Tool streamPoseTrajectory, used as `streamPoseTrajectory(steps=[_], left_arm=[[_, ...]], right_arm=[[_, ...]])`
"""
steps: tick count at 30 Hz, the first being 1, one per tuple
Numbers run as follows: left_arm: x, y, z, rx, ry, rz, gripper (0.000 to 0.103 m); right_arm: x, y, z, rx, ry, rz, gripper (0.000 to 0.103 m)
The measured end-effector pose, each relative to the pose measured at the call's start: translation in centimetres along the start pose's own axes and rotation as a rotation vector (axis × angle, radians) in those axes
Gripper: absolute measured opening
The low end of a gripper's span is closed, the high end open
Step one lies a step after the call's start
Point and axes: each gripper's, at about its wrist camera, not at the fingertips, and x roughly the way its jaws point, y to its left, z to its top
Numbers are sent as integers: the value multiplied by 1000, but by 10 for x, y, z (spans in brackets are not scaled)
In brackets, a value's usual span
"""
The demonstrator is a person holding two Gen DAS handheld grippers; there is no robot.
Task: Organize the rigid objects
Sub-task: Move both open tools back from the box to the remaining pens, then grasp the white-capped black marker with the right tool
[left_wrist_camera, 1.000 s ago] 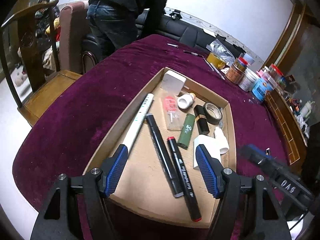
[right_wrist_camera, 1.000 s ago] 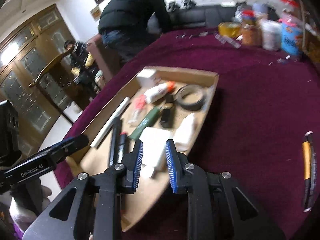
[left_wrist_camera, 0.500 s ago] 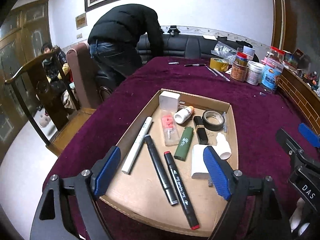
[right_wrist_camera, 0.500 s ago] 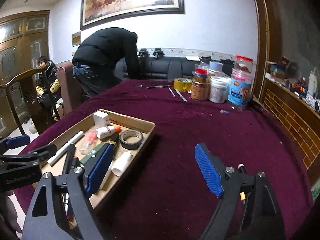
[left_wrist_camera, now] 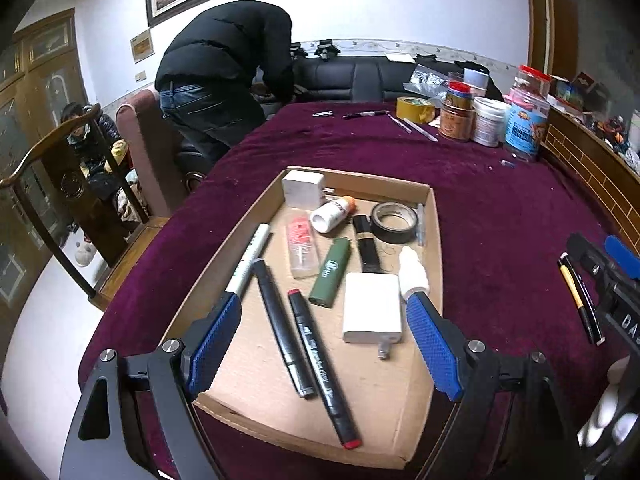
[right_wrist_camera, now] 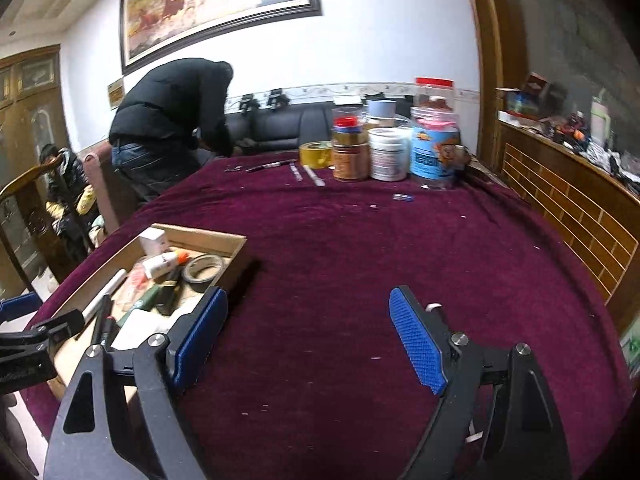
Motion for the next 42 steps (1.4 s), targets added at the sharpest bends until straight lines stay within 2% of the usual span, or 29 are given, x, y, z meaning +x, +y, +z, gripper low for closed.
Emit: streamPoseTrajectory(steps=[5, 15, 23, 27, 32, 36, 38, 42], left_arm=[[0, -13, -2, 29, 13, -6, 81], [7, -38, -7, 80, 66, -38, 81], [1, -53, -8, 74, 87, -142, 81], [1, -66, -11, 80, 103, -199, 81], [-2, -81, -17, 113, 113, -233, 81], [-8, -89, -20, 130, 116, -254, 81], [-8, -91, -19, 132, 119, -263, 81], [-5, -96, -18, 132, 146, -307, 81]], right_arm=[[-1, -30, 1, 35, -5, -33, 84], [5, -98, -6, 127, 81, -82, 84], [6, -166, -10, 223, 168, -127, 83], [5, -177, -15, 203, 220, -115, 80], [17, -156, -22, 127, 297, -51, 49], [31, -137, -23, 78, 320, -31, 44], [42, -132, -23, 60, 339, -31, 31], [65, -131, -29, 48, 411, -24, 21]])
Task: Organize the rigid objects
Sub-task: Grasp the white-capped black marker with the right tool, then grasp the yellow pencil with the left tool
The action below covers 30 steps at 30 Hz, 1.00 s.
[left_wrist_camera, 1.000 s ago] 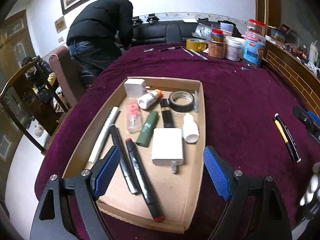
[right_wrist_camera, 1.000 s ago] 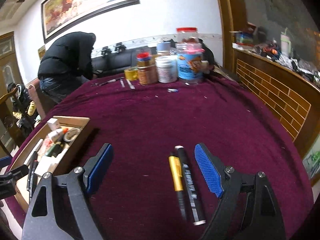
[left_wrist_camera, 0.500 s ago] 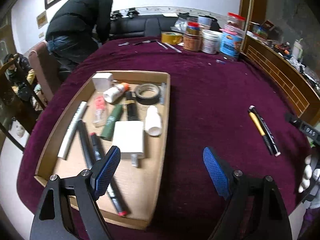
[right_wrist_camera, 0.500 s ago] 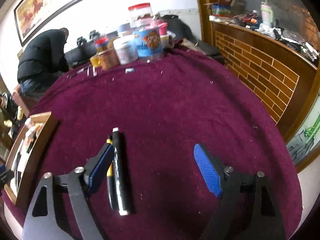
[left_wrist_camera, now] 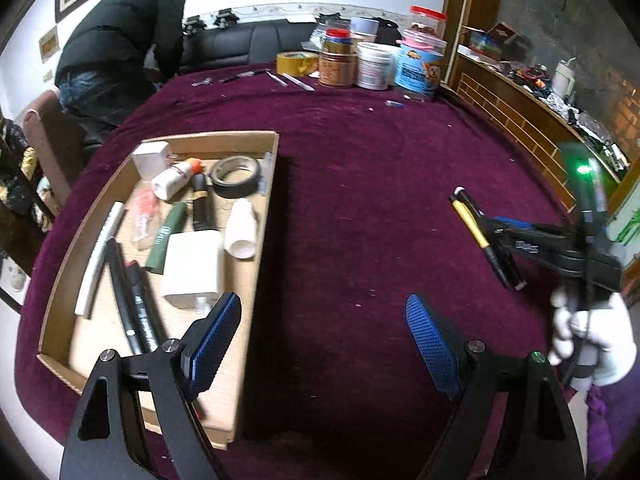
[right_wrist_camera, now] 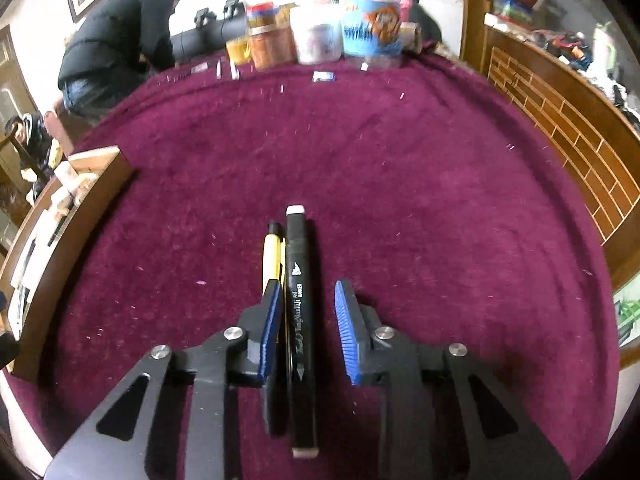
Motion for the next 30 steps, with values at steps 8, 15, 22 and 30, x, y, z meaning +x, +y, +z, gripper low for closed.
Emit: streamPoseTrajectory(steps=[8, 15, 22, 30], left_arm=[[18, -30, 12, 3, 68, -115, 81], [43, -99, 28, 123, 82, -171, 80], [93, -153, 53, 193, 105, -140, 79], [111, -154, 58, 199, 140, -165, 12]], right_arm=[[-2, -22, 1, 23, 8, -111, 12], [-19, -67, -11, 127, 6, -109, 12], [-21, -75, -15, 152, -13, -68, 12], [-20, -82, -15, 185, -23, -25, 13]])
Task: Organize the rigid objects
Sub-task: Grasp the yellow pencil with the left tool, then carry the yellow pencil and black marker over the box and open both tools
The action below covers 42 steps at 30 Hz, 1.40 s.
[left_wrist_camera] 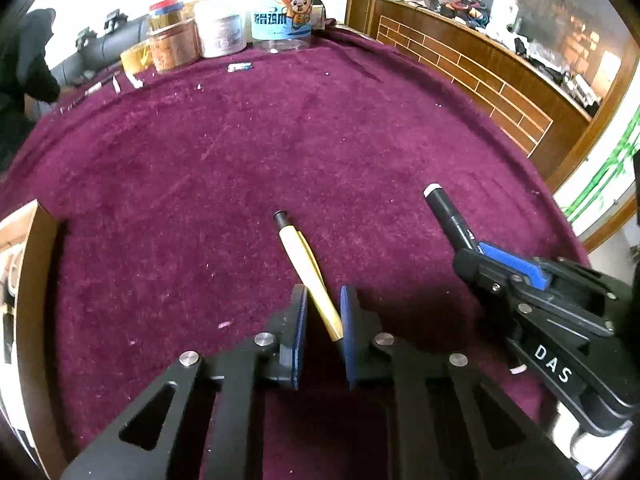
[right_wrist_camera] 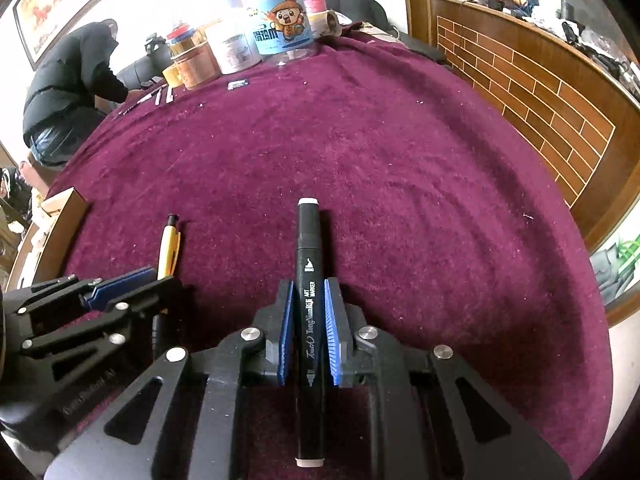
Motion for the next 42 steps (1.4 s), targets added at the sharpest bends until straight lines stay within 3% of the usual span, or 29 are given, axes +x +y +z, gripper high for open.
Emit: streamPoseTrajectory(steps=[2, 6, 13, 22, 29, 35, 42], left_arm=[[-5, 9, -1, -29, 3, -26, 5], [-20, 19, -7, -72, -23, -69, 5], [-47, 39, -19, -120, -88, -131, 5], [-83, 76, -41, -175, -149, -142, 5], [-130, 147, -80, -307, -216, -109, 5], [-157, 226, -121, -475, -251, -2, 6], [-159, 289, -157, -619, -250, 73, 6]], right_arm=[[0, 1, -1, -2, -1, -3, 13], [0, 2, -1, -8, -4, -7, 13], [-16, 6, 1, 13, -47, 85, 12], [-33, 56, 4, -55, -59, 161, 12], [-35, 104, 3, -117, -36, 234, 12], [-30, 163, 0, -203, 5, 317, 12], [-16, 242, -9, -280, 94, 455, 13]])
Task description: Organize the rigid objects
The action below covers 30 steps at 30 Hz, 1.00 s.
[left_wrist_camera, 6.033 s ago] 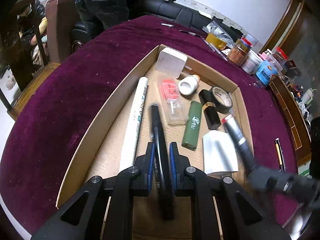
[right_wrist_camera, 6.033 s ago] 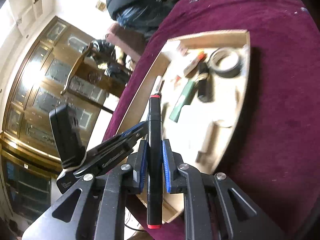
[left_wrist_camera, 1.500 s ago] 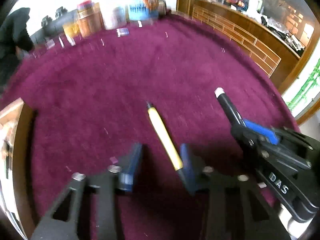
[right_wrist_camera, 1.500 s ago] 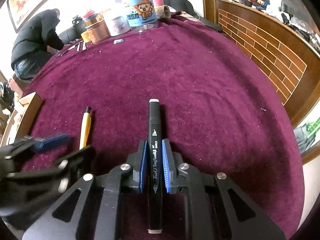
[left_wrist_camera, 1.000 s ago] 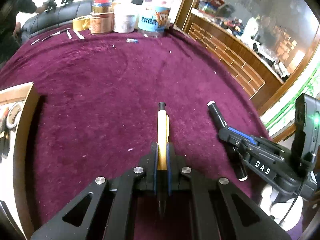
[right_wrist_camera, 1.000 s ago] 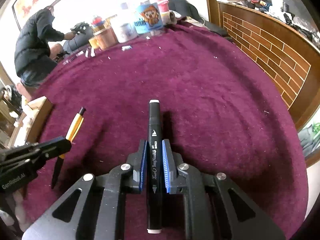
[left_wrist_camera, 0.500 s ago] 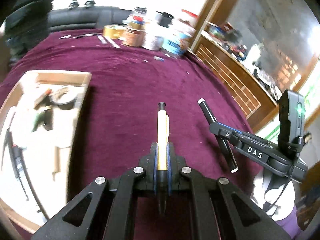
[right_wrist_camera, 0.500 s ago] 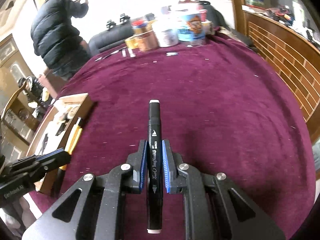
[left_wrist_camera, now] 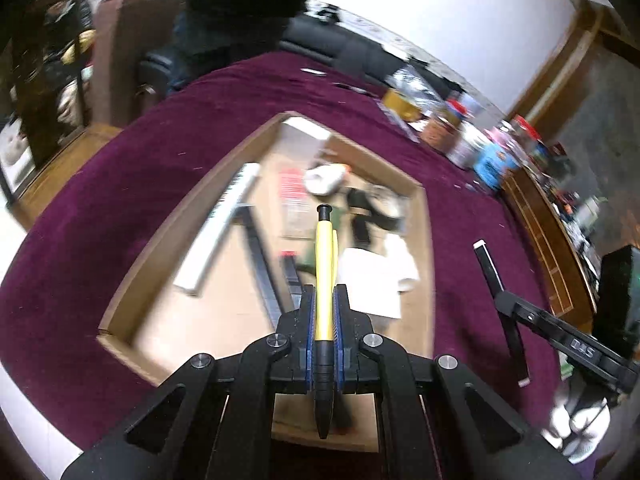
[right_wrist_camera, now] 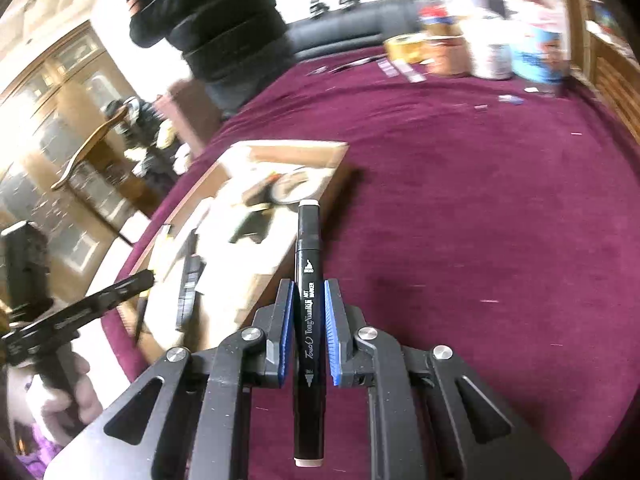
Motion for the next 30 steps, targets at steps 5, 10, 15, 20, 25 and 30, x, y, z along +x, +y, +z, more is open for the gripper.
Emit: streamPoseTrajectory(steps=[5, 10, 15, 20, 25, 30], left_arm=[[20, 25, 0, -40, 26, 45, 6], [32, 37, -2, -48, 49, 50, 6], [35, 38, -2, -55, 46, 43, 6], [31, 40, -2, -57, 33, 26, 8], [19, 38, -2, -51, 0, 18, 36], [3, 26, -2, -1, -60, 57, 55]], right_arm=[[32, 45, 0, -41, 69, 78, 13], [65, 79, -5, -67, 149, 136, 13], [97, 94, -12, -69, 216, 139, 13], [112, 96, -11, -96, 205, 43, 13], [119, 99, -12, -111, 197, -30, 13], [111, 101, -13, -123, 173, -24, 13]])
